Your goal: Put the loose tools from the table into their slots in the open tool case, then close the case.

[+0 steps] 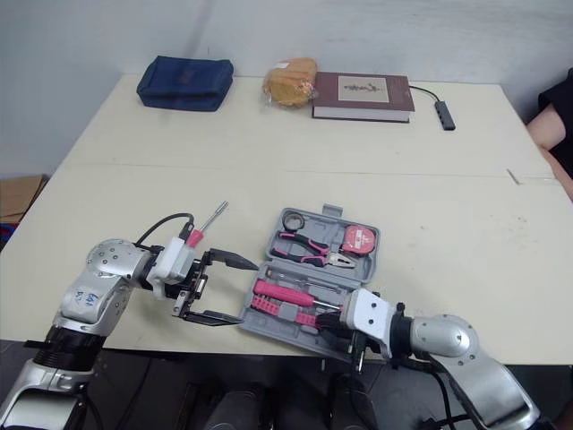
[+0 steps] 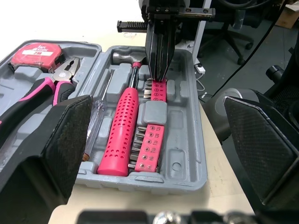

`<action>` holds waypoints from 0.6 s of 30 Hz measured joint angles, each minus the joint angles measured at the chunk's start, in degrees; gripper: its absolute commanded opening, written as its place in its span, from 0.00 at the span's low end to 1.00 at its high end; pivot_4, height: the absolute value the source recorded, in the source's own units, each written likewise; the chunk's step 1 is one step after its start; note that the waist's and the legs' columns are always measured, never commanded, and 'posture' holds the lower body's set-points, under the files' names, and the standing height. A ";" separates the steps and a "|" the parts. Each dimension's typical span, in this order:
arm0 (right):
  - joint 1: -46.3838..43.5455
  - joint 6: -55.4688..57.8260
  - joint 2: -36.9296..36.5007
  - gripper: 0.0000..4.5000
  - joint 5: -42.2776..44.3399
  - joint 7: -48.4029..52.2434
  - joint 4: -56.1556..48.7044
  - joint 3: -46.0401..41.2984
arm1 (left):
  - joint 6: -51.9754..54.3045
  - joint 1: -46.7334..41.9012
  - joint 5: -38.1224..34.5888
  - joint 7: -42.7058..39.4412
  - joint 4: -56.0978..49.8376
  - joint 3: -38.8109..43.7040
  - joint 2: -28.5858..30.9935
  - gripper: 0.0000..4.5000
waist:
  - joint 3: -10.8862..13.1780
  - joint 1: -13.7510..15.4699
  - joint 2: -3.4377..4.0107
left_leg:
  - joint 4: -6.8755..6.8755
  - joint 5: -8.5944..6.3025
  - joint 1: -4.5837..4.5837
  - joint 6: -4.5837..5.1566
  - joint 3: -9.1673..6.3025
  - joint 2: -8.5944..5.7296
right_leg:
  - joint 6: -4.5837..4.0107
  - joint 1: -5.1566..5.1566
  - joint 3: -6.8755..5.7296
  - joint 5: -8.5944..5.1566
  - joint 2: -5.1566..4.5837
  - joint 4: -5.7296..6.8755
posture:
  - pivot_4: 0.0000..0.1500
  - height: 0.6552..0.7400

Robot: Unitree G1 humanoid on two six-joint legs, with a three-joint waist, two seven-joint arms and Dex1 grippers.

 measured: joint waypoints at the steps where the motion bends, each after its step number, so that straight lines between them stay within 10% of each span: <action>1: 0.01 -0.12 0.18 0.01 -0.20 -0.55 -0.11 0.02 | -0.01 0.00 0.03 0.28 0.01 0.03 0.00 1.00 | -0.02 0.01 -0.03 | 0.00 0.00 0.00 0.00 0.00 0.00 | 0.00 0.00 0.01 0.00 -0.01 0.00 | 1.00 1.00; 10: 13.88 -15.74 5.25 0.01 14.96 3.59 -1.69 -23.11 | 2.45 4.86 -2.83 13.30 -0.14 11.69 -1.02 1.00 | 0.00 0.04 -0.01 | -0.03 -0.02 0.04 0.12 0.06 -0.06 | 0.13 0.09 0.12 0.07 -0.10 -0.07 | 1.00 1.00; 18: 27.02 -31.40 7.36 0.75 14.55 9.58 14.37 -47.70 | -5.57 19.68 0.70 20.59 10.91 28.85 5.03 1.00 | 0.01 -0.02 -0.02 | -0.60 -0.08 0.26 0.01 0.40 0.09 | 0.00 -0.05 0.24 0.00 -0.04 -0.37 | 1.00 1.00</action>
